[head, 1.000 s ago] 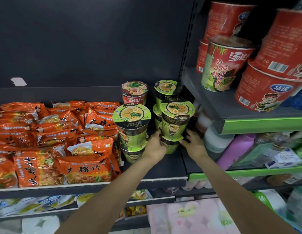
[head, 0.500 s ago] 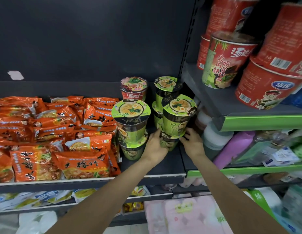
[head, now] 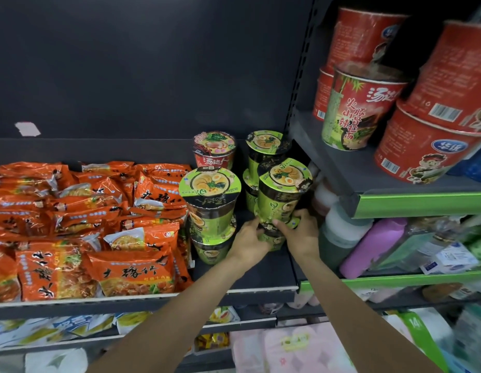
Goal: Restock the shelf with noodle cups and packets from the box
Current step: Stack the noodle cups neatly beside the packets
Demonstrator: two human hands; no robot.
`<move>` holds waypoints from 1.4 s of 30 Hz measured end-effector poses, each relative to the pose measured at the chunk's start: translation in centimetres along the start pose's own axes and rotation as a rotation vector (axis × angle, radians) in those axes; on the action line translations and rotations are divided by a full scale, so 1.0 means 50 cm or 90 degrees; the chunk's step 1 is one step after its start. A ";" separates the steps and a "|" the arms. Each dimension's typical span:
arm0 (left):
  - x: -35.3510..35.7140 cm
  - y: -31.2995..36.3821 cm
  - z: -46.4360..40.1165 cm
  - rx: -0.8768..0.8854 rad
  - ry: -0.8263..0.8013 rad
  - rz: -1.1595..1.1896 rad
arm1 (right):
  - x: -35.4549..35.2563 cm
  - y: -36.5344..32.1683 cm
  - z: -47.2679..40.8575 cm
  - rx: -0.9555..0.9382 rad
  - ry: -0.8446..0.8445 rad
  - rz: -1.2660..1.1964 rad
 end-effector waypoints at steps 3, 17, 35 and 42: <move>-0.013 0.007 -0.004 0.012 0.003 0.020 | -0.002 -0.006 -0.003 -0.018 -0.011 0.000; -0.022 0.026 -0.022 0.023 0.015 0.012 | 0.002 -0.030 -0.024 -0.104 -0.138 0.080; -0.248 0.008 0.173 0.135 0.180 -0.238 | 0.021 -0.155 0.178 -0.145 -0.124 -0.056; -0.344 0.014 0.148 0.193 0.212 -0.495 | 0.127 -0.171 0.181 -0.104 -0.198 0.017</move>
Point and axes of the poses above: each hand's wrist, its own z-axis away from the middle knuckle, its own x-axis out of the palm, y = z × x, the point moved 10 cm from there along -z, towards the middle knuckle, and after that the axes turned 3 degrees about y, right-handed, at the moved point
